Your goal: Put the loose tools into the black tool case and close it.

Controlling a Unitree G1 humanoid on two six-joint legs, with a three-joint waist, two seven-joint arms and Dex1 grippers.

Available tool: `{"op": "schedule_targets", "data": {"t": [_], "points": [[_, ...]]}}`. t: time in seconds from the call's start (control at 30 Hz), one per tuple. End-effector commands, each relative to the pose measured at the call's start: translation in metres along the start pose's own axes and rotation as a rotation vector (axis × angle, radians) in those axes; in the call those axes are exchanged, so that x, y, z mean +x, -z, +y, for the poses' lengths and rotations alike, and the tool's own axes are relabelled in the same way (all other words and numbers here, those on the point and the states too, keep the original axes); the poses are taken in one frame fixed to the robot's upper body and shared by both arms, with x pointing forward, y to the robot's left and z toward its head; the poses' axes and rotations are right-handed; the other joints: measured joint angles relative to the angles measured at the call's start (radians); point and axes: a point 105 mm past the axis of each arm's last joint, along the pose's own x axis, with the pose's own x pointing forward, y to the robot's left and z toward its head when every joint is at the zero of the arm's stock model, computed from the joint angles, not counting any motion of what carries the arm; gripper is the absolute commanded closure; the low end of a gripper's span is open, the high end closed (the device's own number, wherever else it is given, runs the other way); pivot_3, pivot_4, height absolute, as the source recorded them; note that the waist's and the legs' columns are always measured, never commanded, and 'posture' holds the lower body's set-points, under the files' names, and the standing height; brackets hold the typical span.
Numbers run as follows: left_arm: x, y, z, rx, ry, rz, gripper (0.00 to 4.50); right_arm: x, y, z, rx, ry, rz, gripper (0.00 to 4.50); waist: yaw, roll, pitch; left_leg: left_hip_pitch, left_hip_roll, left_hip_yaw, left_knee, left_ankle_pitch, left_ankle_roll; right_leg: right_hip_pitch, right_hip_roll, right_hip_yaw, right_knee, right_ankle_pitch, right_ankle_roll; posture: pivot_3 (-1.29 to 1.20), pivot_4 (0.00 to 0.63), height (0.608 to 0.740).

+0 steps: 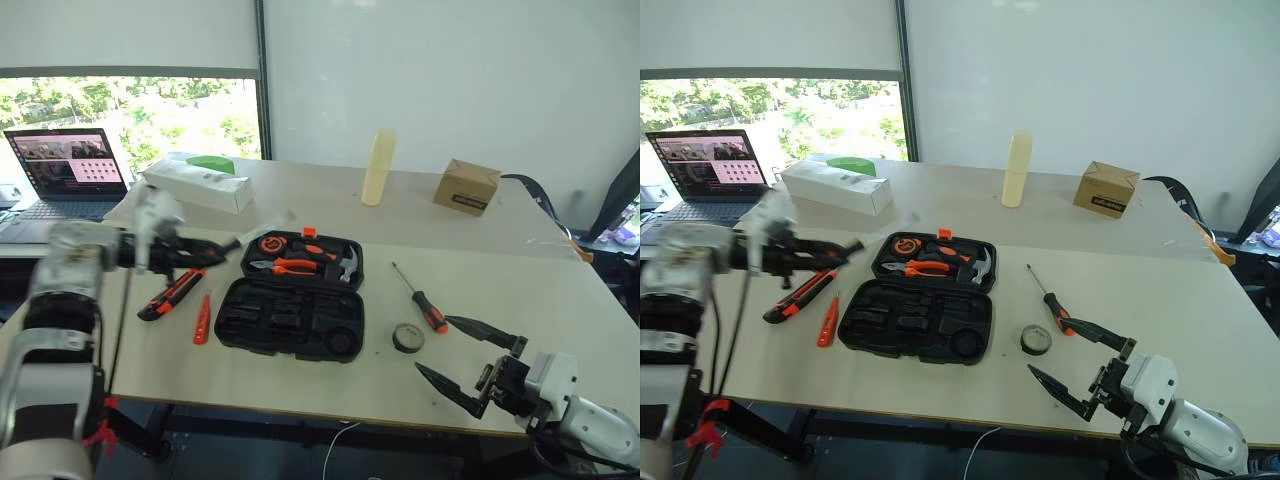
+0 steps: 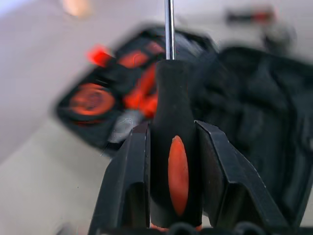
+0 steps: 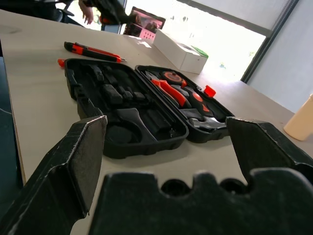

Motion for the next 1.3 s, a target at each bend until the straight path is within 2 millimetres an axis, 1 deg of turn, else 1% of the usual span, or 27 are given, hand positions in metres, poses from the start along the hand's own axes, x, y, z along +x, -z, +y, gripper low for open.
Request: {"op": "schedule_targets", "data": {"t": [0.03,0.07,0.17,0.23,0.37,0.43,0.63,0.73,0.8,0.87,0.9,0.97,1.03,1.1,1.17,1.3], "points": [[0.025,-0.015,0.009,0.224,0.008,0.104,3.61,0.003,-0.016,-0.002,-0.032,0.008,-0.042,0.00,-0.003,0.000,0.000,-0.001,0.000,0.000,0.001,0.000,0.000,0.000,0.000,0.000,0.000,0.000,0.000,0.00,0.150,0.740],[0.034,-0.014,0.007,0.261,0.032,0.126,3.61,0.003,-0.017,-0.001,-0.032,0.008,-0.044,0.00,-0.006,0.000,0.000,-0.001,0.000,-0.001,0.001,0.000,0.000,-0.001,0.001,0.000,0.000,0.000,0.000,0.00,0.150,0.740],[0.047,-0.006,0.002,0.342,0.087,0.187,3.61,0.005,-0.020,0.001,-0.030,0.013,-0.049,0.00,-0.012,0.000,0.000,-0.001,0.000,-0.002,0.002,-0.001,0.001,-0.001,0.001,0.002,0.000,0.000,0.000,0.00,0.150,0.740],[0.052,-0.004,-0.001,0.353,0.106,0.197,3.61,0.005,-0.020,0.003,-0.031,0.016,-0.048,0.00,-0.014,0.000,0.000,-0.001,0.000,-0.002,0.002,-0.001,0.002,-0.001,0.001,0.002,0.000,0.000,0.000,0.00,0.150,0.740],[0.062,-0.002,0.002,0.368,0.088,0.214,3.61,0.005,-0.020,0.002,-0.042,0.030,-0.048,0.00,-0.007,0.000,0.000,-0.003,0.000,-0.002,0.003,-0.002,0.004,-0.001,0.001,0.001,-0.002,0.001,0.002,0.00,0.150,0.740],[0.065,0.000,0.002,0.378,0.090,0.239,3.61,0.005,-0.020,0.002,-0.043,0.032,-0.049,0.00,-0.003,0.000,0.000,-0.004,0.000,-0.002,0.004,-0.002,0.004,-0.001,0.001,0.001,-0.002,0.001,0.002,0.00,0.150,0.740],[0.075,-0.002,0.007,0.374,0.040,0.239,3.61,0.005,-0.020,0.005,-0.036,0.037,-0.050,0.00,0.000,0.000,0.000,-0.003,0.000,-0.002,0.005,-0.003,0.005,0.000,0.000,0.001,-0.002,0.001,0.003,0.00,0.150,0.740],[0.076,-0.001,0.006,0.402,0.045,0.258,3.61,0.006,-0.020,0.007,-0.028,0.034,-0.052,0.00,0.000,0.000,0.000,-0.003,0.000,-0.003,0.008,-0.003,0.005,0.000,0.000,0.001,0.000,0.001,0.003,0.00,0.150,0.740],[0.077,-0.005,0.006,0.369,0.045,0.225,3.61,0.006,-0.019,0.009,-0.019,0.029,-0.053,0.00,0.000,0.000,0.000,-0.003,0.000,-0.003,0.009,-0.003,0.006,0.001,0.000,0.001,0.000,0.002,0.003,0.00,0.150,0.740],[0.078,-0.015,0.005,0.351,0.045,0.153,2.63,0.007,-0.019,0.010,-0.012,0.025,-0.052,0.00,-0.001,0.000,0.000,-0.003,0.000,-0.004,0.010,-0.003,0.006,0.001,0.000,0.001,0.000,0.002,0.004,0.00,0.150,0.740],[0.077,-0.021,0.005,0.369,0.044,0.112,2.40,0.006,-0.019,0.011,-0.010,0.024,-0.051,0.00,-0.001,0.000,0.000,-0.004,0.000,-0.004,0.010,-0.003,0.006,0.001,0.000,0.001,0.000,0.002,0.004,0.00,0.150,0.740],[0.074,-0.031,0.004,0.401,0.045,0.053,1.62,0.006,-0.019,0.011,-0.007,0.024,-0.050,0.00,-0.001,0.000,0.000,-0.004,0.000,-0.004,0.010,-0.004,0.006,0.001,-0.001,0.001,0.000,0.002,0.004,0.00,0.150,0.740],[0.067,-0.044,0.010,0.351,-0.001,-0.046,0.85,0.006,-0.018,0.012,-0.003,0.022,-0.048,0.00,-0.001,0.000,0.000,-0.005,0.000,-0.004,0.011,-0.004,0.007,0.000,-0.001,0.001,0.000,0.002,0.004,0.00,0.150,0.740],[0.060,-0.047,0.014,0.309,-0.039,-0.096,0.85,0.006,-0.018,0.013,0.000,0.022,-0.048,0.00,-0.002,0.000,0.000,-0.005,0.000,-0.005,0.011,-0.004,0.007,0.000,-0.001,0.001,0.000,0.002,0.004,0.00,0.150,0.740],[0.056,-0.039,0.014,0.284,-0.049,-0.095,0.85,0.008,-0.018,0.014,0.002,0.024,-0.050,0.00,-0.005,0.000,0.000,-0.005,0.000,-0.005,0.011,-0.004,0.007,0.000,-0.001,0.001,0.000,0.002,0.004,0.00,0.150,0.740],[0.058,-0.022,0.006,0.200,-0.026,-0.119,1.95,0.011,-0.017,0.015,0.007,0.025,-0.054,0.00,-0.006,0.001,0.000,-0.004,0.000,-0.004,0.011,-0.004,0.007,0.000,0.000,0.002,0.000,0.002,0.004,0.00,0.150,0.740]]}}
